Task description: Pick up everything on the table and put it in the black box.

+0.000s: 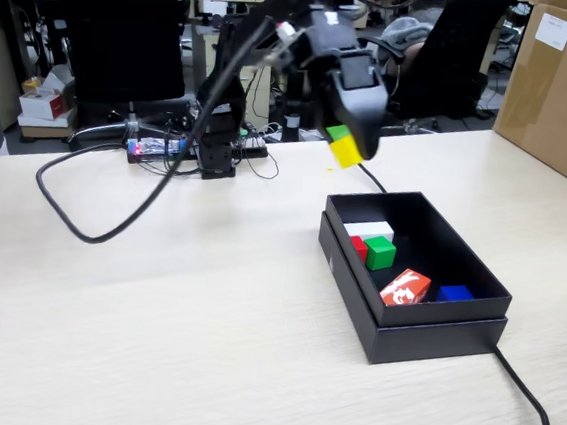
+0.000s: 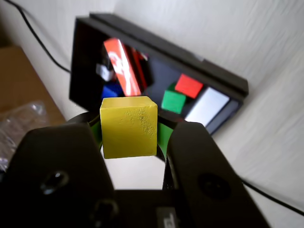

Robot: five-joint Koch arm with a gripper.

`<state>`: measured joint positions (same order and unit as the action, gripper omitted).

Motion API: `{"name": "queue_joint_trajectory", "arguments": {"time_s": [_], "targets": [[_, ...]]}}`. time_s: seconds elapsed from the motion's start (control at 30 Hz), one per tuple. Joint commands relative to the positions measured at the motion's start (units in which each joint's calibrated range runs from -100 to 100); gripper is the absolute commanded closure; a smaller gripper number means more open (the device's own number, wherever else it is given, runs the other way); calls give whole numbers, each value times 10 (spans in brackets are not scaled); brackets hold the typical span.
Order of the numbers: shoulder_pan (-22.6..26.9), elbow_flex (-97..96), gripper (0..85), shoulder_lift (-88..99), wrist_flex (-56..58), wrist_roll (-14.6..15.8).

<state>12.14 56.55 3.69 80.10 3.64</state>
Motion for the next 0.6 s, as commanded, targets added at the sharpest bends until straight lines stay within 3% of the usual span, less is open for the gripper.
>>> {"name": "queue_joint_trajectory", "arguments": {"time_s": [0.0, 0.37, 0.43, 0.57], "targets": [[35, -1, 846, 29, -20, 17], [60, -58, 843, -161, -75, 42], [60, -97, 774, -167, -88, 42], [60, -131, 753, -167, -93, 45]]}}
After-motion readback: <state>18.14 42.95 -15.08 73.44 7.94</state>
